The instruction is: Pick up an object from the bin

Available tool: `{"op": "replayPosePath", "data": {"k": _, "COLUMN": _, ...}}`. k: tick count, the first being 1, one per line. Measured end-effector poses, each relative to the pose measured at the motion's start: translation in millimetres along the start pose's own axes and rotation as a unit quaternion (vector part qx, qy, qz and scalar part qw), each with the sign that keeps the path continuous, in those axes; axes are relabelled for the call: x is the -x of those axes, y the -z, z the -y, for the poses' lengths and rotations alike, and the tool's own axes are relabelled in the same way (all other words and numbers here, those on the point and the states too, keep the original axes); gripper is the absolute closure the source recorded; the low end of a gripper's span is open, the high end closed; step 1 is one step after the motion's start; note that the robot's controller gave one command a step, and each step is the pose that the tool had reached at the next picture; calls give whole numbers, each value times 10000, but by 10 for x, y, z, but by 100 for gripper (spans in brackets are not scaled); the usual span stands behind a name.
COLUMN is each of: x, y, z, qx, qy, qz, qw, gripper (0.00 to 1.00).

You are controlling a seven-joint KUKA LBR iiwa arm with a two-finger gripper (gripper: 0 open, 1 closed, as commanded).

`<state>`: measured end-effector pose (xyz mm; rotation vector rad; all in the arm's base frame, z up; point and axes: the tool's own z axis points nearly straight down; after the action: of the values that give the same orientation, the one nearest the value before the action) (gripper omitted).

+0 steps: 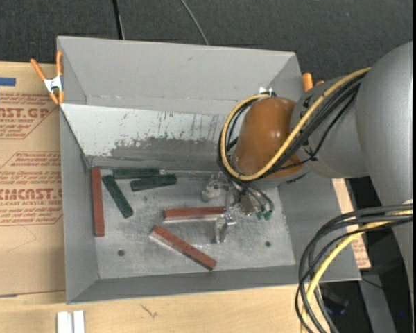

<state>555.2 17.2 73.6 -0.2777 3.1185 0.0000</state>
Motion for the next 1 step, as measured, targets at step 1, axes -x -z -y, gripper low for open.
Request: {"op": "replayPosePath", "data": {"k": 1, "x": 11, "y": 31, "z": 11, "qx": -4, "qy": -5, "qz": 2, "qw": 10000, "gripper": 100}}
